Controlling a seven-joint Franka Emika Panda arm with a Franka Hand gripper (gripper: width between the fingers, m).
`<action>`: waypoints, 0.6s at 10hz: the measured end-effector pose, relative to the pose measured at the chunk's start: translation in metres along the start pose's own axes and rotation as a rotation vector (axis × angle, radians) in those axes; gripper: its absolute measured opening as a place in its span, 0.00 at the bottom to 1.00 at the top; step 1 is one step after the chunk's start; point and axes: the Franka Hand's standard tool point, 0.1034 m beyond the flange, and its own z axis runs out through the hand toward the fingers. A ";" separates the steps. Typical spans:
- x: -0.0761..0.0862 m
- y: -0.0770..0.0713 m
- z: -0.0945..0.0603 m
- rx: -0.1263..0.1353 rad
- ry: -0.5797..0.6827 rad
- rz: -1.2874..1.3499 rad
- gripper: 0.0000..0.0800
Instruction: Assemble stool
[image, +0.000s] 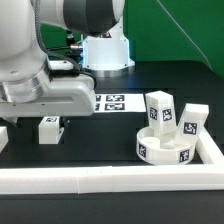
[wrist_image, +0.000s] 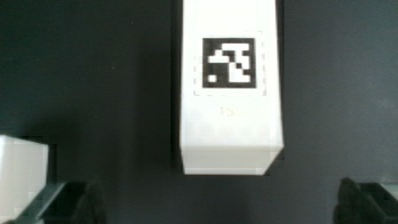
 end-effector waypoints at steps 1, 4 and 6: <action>0.000 0.001 0.001 -0.001 -0.005 0.002 0.81; -0.004 0.002 0.011 0.002 -0.079 0.019 0.81; -0.011 -0.004 0.015 0.011 -0.218 0.015 0.81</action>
Offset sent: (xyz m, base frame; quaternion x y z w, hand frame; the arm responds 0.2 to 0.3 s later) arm 0.0045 0.0050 -0.0051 0.0010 -0.1282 -0.0035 0.9917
